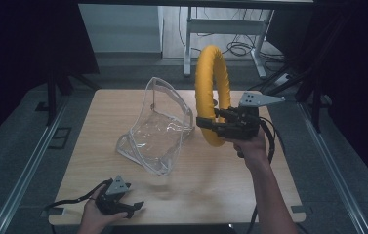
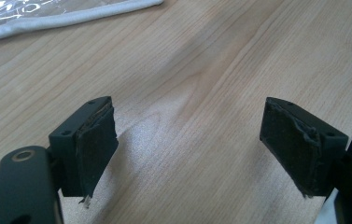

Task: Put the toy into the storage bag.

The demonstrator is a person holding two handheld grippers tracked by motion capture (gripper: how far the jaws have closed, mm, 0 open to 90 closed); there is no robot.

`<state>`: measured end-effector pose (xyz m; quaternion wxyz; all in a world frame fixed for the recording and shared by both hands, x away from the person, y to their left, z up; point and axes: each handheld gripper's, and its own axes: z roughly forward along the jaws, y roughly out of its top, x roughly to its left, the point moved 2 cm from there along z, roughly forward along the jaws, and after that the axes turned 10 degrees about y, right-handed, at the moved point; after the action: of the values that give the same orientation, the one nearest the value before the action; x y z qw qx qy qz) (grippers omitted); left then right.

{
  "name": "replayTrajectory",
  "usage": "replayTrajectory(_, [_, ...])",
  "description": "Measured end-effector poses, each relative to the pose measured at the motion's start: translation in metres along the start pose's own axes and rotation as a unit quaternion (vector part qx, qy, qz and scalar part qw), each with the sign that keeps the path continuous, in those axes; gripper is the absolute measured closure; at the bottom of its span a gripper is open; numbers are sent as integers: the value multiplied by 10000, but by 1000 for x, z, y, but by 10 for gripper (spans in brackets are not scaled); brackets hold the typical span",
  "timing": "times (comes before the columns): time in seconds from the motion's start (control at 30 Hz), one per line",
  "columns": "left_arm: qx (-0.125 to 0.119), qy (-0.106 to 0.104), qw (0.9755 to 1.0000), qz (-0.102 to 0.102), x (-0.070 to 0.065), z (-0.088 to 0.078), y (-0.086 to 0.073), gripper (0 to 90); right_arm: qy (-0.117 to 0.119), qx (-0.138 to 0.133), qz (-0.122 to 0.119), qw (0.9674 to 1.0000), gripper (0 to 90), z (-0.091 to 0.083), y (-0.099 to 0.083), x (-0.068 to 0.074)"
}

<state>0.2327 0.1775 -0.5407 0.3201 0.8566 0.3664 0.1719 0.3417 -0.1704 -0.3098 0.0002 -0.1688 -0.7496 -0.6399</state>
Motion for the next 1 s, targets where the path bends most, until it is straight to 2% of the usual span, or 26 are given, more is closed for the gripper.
replayTrajectory(0.27, [14,-14,10000,5,0,1,0,186,38,-185,-74,9998,516,1,9,6])
replayTrajectory(0.47, [0,-18,10000,-12,0,0,0,186,115,-342,-224,9991,515,4,21,17])
replayTrajectory(1.0, [-8,-22,10000,-22,0,0,0,186,354,-522,-434,9971,515,18,37,33])
